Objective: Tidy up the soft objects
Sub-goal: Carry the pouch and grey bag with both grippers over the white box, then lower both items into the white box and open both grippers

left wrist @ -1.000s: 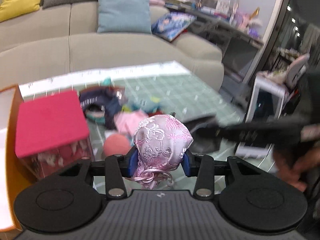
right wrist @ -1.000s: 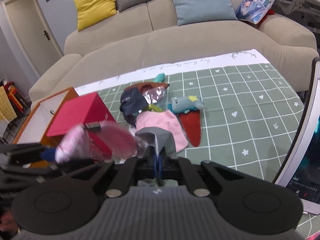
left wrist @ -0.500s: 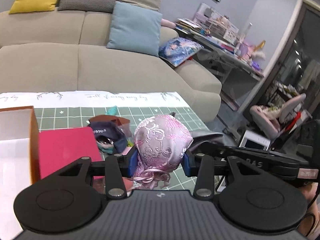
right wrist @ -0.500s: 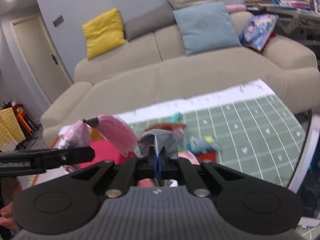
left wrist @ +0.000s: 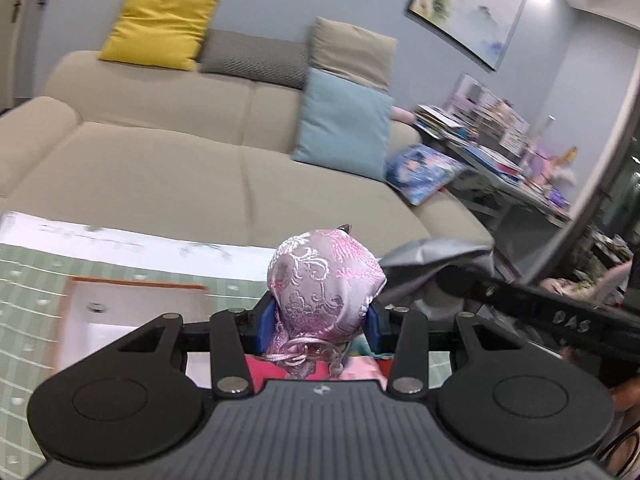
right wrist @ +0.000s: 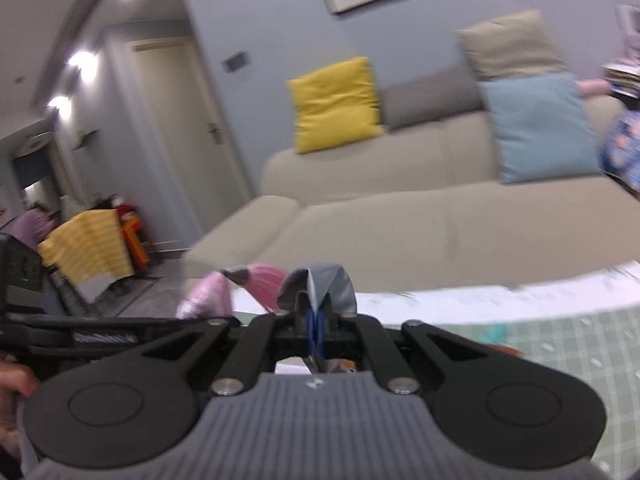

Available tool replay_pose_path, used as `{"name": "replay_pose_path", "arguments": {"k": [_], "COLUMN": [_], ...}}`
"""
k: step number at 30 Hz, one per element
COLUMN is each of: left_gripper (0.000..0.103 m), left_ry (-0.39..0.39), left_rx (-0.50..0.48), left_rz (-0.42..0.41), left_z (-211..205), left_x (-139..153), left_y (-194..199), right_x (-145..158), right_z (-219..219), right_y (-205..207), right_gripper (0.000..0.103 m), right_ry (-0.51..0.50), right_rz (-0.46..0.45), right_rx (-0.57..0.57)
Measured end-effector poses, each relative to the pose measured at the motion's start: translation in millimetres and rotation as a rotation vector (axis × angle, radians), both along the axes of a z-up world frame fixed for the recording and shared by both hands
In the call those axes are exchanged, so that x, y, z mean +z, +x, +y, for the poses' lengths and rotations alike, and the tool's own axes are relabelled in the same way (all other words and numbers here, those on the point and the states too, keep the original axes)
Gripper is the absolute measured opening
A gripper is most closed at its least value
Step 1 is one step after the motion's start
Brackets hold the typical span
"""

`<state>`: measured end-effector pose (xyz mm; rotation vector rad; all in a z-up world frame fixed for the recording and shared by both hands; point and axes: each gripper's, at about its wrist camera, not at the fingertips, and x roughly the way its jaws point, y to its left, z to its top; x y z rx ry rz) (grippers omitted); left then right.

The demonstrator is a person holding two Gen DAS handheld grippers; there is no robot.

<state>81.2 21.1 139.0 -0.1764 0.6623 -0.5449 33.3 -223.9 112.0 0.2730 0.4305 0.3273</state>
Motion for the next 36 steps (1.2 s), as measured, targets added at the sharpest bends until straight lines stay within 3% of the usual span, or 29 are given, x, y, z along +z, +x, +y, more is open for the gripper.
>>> {"name": "replay_pose_path", "arguments": {"k": [5, 9, 13, 19, 23, 27, 31, 36], "left_gripper": [0.049, 0.049, 0.049, 0.049, 0.049, 0.049, 0.049, 0.050], "left_ry": [0.025, 0.008, -0.001, 0.139, 0.248, 0.309, 0.311, 0.301], "left_rx": [0.052, 0.106, 0.128, 0.054, 0.021, 0.005, -0.039, -0.006], "left_rz": [0.049, 0.145, 0.247, 0.401, 0.458, 0.508, 0.570, 0.624], "left_z": [45.9, 79.3, 102.2, 91.6, 83.0, 72.5, 61.7, 57.9], "left_x": [-11.2, -45.7, -82.6, -142.9, -173.5, -188.9, -200.2, -213.9], "left_y": [7.1, 16.4, 29.3, 47.9, 52.8, 64.0, 65.8, 73.6], "right_x": [-3.3, -41.1, -87.0, -154.2, -170.0, -176.5, -190.4, -194.0], "right_z": [67.5, 119.0, 150.4, 166.3, 163.5, 160.8, 168.2, 173.0], "right_y": [27.4, 50.5, 63.9, 83.1, 94.8, 100.2, 101.4, 98.8], "right_gripper": [0.000, 0.000, 0.000, 0.000, 0.004, 0.004, 0.004, 0.007], "right_ry": [-0.029, -0.087, -0.186, -0.340, -0.362, -0.378, -0.378, -0.389], "right_rz": [0.026, 0.141, 0.262, 0.508, 0.641, 0.675, 0.709, 0.726], "right_rx": [0.149, 0.230, 0.239, 0.216, 0.190, 0.203, 0.217, 0.234]}}
